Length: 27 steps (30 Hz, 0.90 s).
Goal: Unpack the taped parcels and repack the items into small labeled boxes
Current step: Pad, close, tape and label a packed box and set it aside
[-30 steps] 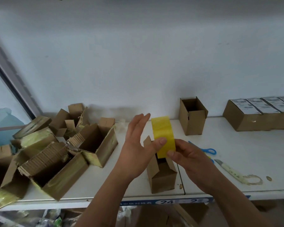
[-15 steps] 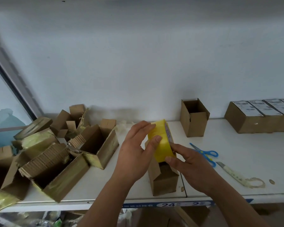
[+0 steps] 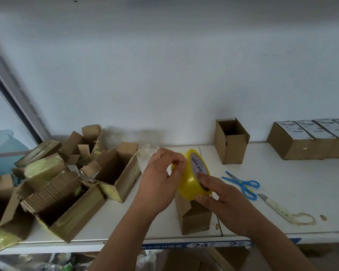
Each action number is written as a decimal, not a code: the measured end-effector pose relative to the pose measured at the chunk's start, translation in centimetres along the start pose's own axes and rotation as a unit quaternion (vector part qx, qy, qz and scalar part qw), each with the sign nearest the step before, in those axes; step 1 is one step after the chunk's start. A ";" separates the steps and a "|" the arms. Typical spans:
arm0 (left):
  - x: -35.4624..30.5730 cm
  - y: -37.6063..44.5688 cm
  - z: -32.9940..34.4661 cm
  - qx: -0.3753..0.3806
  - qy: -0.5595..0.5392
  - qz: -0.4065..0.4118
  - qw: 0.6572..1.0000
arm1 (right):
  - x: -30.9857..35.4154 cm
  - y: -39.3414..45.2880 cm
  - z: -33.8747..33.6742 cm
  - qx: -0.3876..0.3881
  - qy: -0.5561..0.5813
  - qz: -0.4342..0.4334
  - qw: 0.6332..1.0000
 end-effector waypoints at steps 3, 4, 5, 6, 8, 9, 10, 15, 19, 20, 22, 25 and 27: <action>0.2 -0.1 0.3 -0.009 0.021 0.033 0.999 | 0.0 0.1 0.0 -0.003 -0.018 -0.002 1.000; 0.4 -0.2 0.5 -0.023 0.037 0.054 0.998 | 0.0 0.1 0.0 -0.007 -0.025 0.000 1.000; 0.6 -0.3 0.7 -0.041 0.055 0.073 0.995 | 0.0 0.1 0.0 -0.013 -0.032 0.004 0.999; 0.6 -0.3 0.9 -0.063 0.074 0.090 0.991 | 0.1 0.2 0.1 -0.021 -0.038 0.008 0.999; 0.4 -0.1 1.3 -0.102 0.100 0.113 0.983 | 0.6 0.1 0.0 -0.032 -0.037 0.014 0.999; 0.1 0.0 1.4 -0.115 0.106 0.123 0.980 | 1.0 0.1 -0.1 -0.038 -0.029 0.015 0.999; -0.1 0.2 1.5 -0.123 0.103 0.130 0.978 | 1.5 0.0 -0.2 -0.045 -0.022 0.015 0.999; -1.8 2.2 1.3 -0.007 -0.068 -0.050 0.996 | 2.4 -0.1 -1.5 -0.101 0.030 0.025 0.994; -2.0 3.9 2.1 0.042 -0.109 -0.143 0.983 | 2.4 0.1 -1.8 -0.107 0.083 0.059 0.989; -1.9 4.2 2.5 0.037 -0.094 -0.143 0.985 | 2.5 0.2 -1.7 -0.112 0.095 0.068 0.987; -1.7 4.8 3.1 0.023 -0.046 -0.128 0.990 | 3.0 0.6 -1.6 -0.132 0.112 0.087 0.981; -0.9 5.5 4.2 0.018 -0.023 -0.148 0.989 | 3.6 1.4 -2.1 -0.160 0.134 0.133 0.969; 0.0 5.8 4.7 0.015 -0.029 -0.182 0.983 | 3.5 1.6 -2.7 -0.145 0.167 0.171 0.960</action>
Point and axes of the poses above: each hand's wrist, its own y-axis towards the middle knuckle, its own z-axis out of the palm, x = y × z, the point moved 1 cm from there along y, towards the middle knuckle, and after that the axes turned 10 degrees about -x, right-handed, at the moved point
